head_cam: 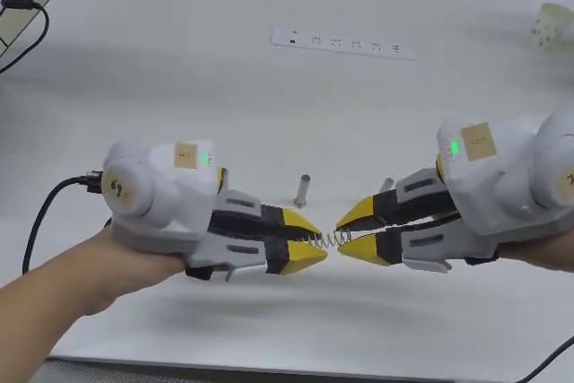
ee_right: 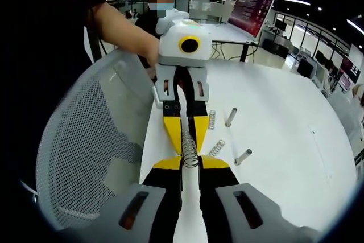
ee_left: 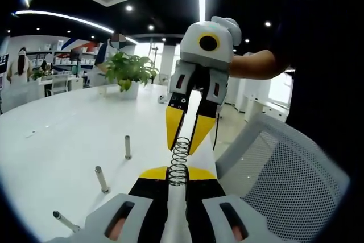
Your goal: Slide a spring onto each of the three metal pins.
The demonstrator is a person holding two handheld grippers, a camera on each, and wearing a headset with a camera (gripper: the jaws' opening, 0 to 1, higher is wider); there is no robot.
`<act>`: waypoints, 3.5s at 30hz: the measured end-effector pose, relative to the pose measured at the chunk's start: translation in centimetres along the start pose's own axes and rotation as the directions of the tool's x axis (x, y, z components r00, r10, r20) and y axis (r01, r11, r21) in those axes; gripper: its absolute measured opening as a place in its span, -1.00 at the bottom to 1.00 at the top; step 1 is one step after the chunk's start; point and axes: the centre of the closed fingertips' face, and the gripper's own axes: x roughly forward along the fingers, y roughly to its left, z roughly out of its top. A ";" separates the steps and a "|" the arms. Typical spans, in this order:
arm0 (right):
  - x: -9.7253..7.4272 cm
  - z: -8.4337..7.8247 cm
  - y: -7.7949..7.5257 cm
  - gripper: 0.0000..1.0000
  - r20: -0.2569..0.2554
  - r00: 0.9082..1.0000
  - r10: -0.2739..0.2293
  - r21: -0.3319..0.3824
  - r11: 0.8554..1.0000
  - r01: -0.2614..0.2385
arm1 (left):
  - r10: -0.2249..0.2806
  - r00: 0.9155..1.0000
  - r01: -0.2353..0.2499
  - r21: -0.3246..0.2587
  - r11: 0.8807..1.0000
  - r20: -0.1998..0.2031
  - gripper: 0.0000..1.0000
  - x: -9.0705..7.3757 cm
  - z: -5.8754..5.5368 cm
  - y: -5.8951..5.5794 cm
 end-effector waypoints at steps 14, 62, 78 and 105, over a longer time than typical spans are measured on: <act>0.6 2.7 -0.2 -0.85 0.120 0.993 -0.021 0.031 0.999 0.017 | 0.023 1.000 -0.023 0.008 1.000 -0.007 -0.95 -0.3 -0.2 0.4; 1.1 5.4 -0.6 -0.86 0.240 0.967 -0.085 -0.090 0.990 0.110 | 0.078 0.997 -0.078 0.021 0.997 0.025 -0.92 -0.7 1.0 1.1; 0.9 5.5 -0.8 -0.86 0.236 0.968 -0.089 -0.094 0.989 0.114 | 0.090 0.996 -0.090 0.010 0.996 0.015 -0.73 -0.9 0.7 1.1; 1.1 5.1 -1.0 -0.86 0.176 0.982 -0.072 -0.135 0.986 0.097 | 0.220 0.975 -0.220 -0.016 0.975 -0.025 -0.17 -4.7 -0.4 3.3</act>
